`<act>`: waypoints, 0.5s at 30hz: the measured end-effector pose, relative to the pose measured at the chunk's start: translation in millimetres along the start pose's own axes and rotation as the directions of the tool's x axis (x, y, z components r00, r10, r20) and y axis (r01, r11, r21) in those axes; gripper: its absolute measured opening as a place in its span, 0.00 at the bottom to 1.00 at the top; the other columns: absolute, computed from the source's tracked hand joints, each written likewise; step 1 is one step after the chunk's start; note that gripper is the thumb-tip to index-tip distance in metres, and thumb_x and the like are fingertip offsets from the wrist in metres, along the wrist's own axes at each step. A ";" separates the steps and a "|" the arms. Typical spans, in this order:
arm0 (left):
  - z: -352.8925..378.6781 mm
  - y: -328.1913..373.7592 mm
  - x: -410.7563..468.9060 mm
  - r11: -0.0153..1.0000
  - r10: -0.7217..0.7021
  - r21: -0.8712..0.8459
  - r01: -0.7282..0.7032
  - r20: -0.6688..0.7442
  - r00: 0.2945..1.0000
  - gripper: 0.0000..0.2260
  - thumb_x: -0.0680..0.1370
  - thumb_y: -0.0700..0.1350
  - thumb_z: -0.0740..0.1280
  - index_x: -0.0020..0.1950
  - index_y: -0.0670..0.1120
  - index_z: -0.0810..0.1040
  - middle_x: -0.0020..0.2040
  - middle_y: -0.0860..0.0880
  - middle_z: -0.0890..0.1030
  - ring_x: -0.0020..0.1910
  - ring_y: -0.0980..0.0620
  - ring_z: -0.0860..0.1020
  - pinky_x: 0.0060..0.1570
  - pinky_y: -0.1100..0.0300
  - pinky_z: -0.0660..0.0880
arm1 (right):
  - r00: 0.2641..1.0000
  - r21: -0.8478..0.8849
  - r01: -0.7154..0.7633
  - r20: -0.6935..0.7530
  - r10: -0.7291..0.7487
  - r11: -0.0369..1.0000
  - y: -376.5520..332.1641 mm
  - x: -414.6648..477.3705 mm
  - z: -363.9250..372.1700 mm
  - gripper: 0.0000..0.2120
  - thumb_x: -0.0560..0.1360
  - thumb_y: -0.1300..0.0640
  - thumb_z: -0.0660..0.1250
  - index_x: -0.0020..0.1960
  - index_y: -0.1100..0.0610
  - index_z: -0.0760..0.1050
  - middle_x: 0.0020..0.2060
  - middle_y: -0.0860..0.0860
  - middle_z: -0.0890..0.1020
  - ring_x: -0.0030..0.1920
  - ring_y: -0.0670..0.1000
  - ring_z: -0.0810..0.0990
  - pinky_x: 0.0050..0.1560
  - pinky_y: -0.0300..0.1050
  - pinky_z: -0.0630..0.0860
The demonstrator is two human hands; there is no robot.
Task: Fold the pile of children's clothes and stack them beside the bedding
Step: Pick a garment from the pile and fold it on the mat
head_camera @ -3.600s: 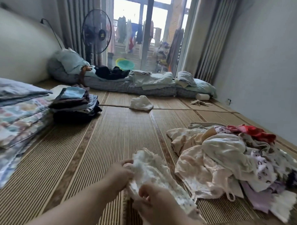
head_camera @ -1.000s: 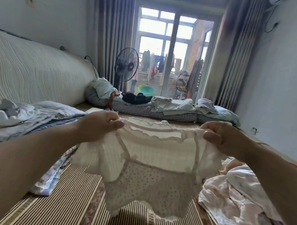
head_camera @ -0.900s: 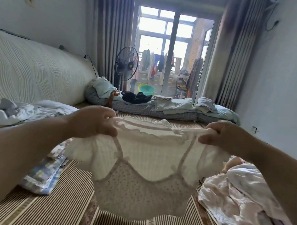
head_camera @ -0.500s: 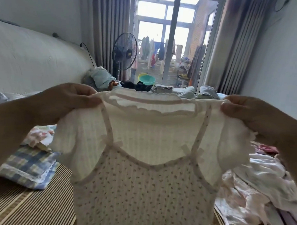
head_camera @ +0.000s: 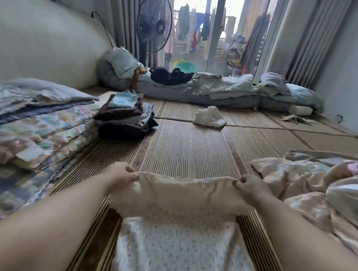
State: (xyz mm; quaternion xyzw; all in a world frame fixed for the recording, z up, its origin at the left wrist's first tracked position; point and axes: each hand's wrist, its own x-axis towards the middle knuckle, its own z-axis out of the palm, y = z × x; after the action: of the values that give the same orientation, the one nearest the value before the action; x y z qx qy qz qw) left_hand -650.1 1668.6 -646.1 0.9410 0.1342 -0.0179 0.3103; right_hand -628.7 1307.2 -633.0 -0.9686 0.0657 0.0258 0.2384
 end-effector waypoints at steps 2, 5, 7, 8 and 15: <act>16.2 -8.8 12.8 0.995 -0.064 -0.083 0.062 -0.022 0.998 0.09 0.73 0.56 0.72 0.43 0.51 0.80 0.40 0.54 0.80 0.37 0.57 0.76 0.30 0.62 0.67 | 0.997 0.012 -0.073 -0.012 0.074 0.997 8.2 14.1 17.5 0.16 0.76 0.46 0.66 0.54 0.57 0.78 0.54 0.57 0.82 0.56 0.57 0.79 0.51 0.44 0.71; 15.9 -14.2 18.8 0.976 -0.136 -0.160 0.146 0.071 0.988 0.17 0.69 0.62 0.73 0.41 0.48 0.81 0.39 0.49 0.81 0.39 0.52 0.78 0.33 0.59 0.68 | 0.985 0.119 -0.167 0.060 0.161 0.979 17.2 25.6 24.9 0.23 0.70 0.42 0.72 0.55 0.60 0.78 0.52 0.57 0.82 0.52 0.56 0.80 0.48 0.46 0.74; 9.8 -18.7 18.5 0.967 -0.181 -0.143 0.212 0.201 0.963 0.17 0.67 0.59 0.76 0.41 0.45 0.84 0.40 0.47 0.84 0.40 0.49 0.81 0.35 0.59 0.71 | 0.975 0.212 -0.202 0.132 0.176 0.956 24.2 29.6 20.7 0.18 0.67 0.48 0.77 0.46 0.62 0.82 0.45 0.58 0.83 0.45 0.56 0.81 0.43 0.47 0.76; 6.4 -21.0 16.5 0.973 -0.198 -0.066 0.222 0.255 0.946 0.15 0.66 0.55 0.77 0.40 0.44 0.84 0.40 0.47 0.84 0.39 0.49 0.81 0.35 0.60 0.71 | 0.969 0.222 -0.214 0.175 0.177 0.951 27.1 29.4 17.0 0.14 0.66 0.54 0.77 0.45 0.64 0.83 0.42 0.58 0.83 0.43 0.56 0.81 0.41 0.47 0.76; -6.7 -25.4 -4.2 0.881 -0.206 -0.402 0.251 0.152 0.967 0.03 0.73 0.38 0.69 0.39 0.40 0.79 0.30 0.44 0.79 0.27 0.49 0.76 0.28 0.59 0.74 | 0.988 0.417 -0.152 0.073 0.134 0.896 23.6 12.1 5.3 0.05 0.75 0.62 0.62 0.50 0.58 0.74 0.40 0.58 0.78 0.37 0.56 0.79 0.30 0.46 0.77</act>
State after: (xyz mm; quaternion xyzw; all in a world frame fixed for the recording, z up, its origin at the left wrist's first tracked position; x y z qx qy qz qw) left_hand -661.2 1691.1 -655.0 0.8280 0.2287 -0.0748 0.5065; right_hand -620.1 1287.5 -649.5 -0.8862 0.1354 0.0488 0.4403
